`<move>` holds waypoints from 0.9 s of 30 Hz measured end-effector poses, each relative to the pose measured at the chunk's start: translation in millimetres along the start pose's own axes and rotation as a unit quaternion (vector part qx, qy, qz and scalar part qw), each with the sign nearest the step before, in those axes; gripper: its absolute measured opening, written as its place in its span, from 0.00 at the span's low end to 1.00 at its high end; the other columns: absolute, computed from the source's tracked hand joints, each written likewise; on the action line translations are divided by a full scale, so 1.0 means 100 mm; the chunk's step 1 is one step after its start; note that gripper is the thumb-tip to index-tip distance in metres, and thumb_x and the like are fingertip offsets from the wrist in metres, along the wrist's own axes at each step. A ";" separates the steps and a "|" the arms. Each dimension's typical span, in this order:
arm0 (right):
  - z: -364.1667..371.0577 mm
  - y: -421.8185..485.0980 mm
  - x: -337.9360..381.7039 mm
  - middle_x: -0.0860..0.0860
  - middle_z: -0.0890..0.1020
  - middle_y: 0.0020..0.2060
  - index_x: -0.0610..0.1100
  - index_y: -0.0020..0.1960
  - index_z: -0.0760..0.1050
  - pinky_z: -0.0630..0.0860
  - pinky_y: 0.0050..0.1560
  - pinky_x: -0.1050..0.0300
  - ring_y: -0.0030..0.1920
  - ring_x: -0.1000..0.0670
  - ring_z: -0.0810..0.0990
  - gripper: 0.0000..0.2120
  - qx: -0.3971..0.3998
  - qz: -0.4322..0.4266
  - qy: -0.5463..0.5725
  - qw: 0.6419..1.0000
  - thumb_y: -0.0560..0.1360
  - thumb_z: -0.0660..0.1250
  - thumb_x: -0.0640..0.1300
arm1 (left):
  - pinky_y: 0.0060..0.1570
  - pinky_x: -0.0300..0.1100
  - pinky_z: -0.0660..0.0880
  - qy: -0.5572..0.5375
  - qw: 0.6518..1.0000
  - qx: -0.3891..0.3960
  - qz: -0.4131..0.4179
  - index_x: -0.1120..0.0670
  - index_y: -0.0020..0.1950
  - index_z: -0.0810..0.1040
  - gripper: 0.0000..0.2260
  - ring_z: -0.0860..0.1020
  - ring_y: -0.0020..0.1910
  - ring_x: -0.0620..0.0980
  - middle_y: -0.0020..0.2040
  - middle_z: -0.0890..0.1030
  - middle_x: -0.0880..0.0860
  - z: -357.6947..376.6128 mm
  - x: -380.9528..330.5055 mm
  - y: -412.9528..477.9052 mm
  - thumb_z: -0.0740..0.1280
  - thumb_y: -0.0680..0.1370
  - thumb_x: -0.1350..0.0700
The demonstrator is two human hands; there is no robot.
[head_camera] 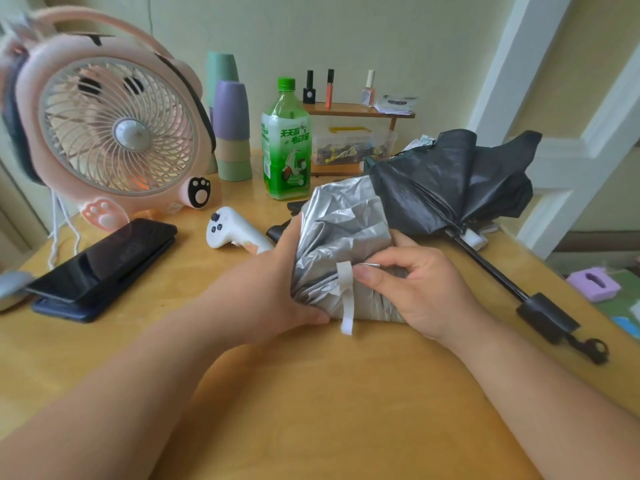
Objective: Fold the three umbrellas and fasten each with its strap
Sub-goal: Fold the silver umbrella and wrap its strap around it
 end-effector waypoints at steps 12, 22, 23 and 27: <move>-0.02 0.08 -0.09 0.49 0.85 0.52 0.42 0.47 0.87 0.77 0.60 0.60 0.55 0.53 0.83 0.03 -0.055 0.043 -0.049 0.996 0.76 0.75 0.39 | 0.41 0.43 0.76 -0.196 0.970 -0.137 -0.035 0.39 0.75 0.65 0.28 0.80 0.36 0.41 0.42 0.84 0.49 -0.21 0.18 0.08 0.73 0.78 0.52; -0.03 0.07 -0.07 0.48 0.85 0.51 0.44 0.47 0.87 0.76 0.59 0.63 0.54 0.54 0.83 0.02 -0.049 0.050 -0.052 0.996 0.75 0.75 0.41 | 0.33 0.45 0.79 0.079 0.995 0.021 -0.063 0.49 0.37 0.82 0.11 0.78 0.30 0.44 0.32 0.81 0.45 -0.26 -0.06 -0.21 0.72 0.77 0.46; -0.03 0.07 -0.07 0.48 0.85 0.51 0.44 0.47 0.87 0.76 0.59 0.63 0.54 0.54 0.83 0.03 -0.047 0.050 -0.053 0.996 0.75 0.75 0.42 | 0.35 0.49 0.80 0.094 0.993 0.032 -0.069 0.50 0.38 0.82 0.12 0.78 0.30 0.46 0.33 0.82 0.48 -0.19 -0.05 -0.18 0.70 0.79 0.46; -0.05 0.07 -0.07 0.48 0.85 0.50 0.42 0.46 0.87 0.75 0.55 0.68 0.53 0.55 0.83 0.04 -0.053 0.053 -0.067 0.995 0.75 0.76 0.42 | 0.29 0.44 0.75 0.070 0.994 0.005 -0.088 0.51 0.35 0.79 0.15 0.74 0.22 0.44 0.30 0.81 0.51 -0.11 -0.04 -0.13 0.67 0.80 0.48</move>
Point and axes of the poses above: each hand's wrist, its own y-axis towards the middle knuckle, its own z-axis out of the palm, x = y × z, the point moved 6 cm from there along y, towards the middle knuckle
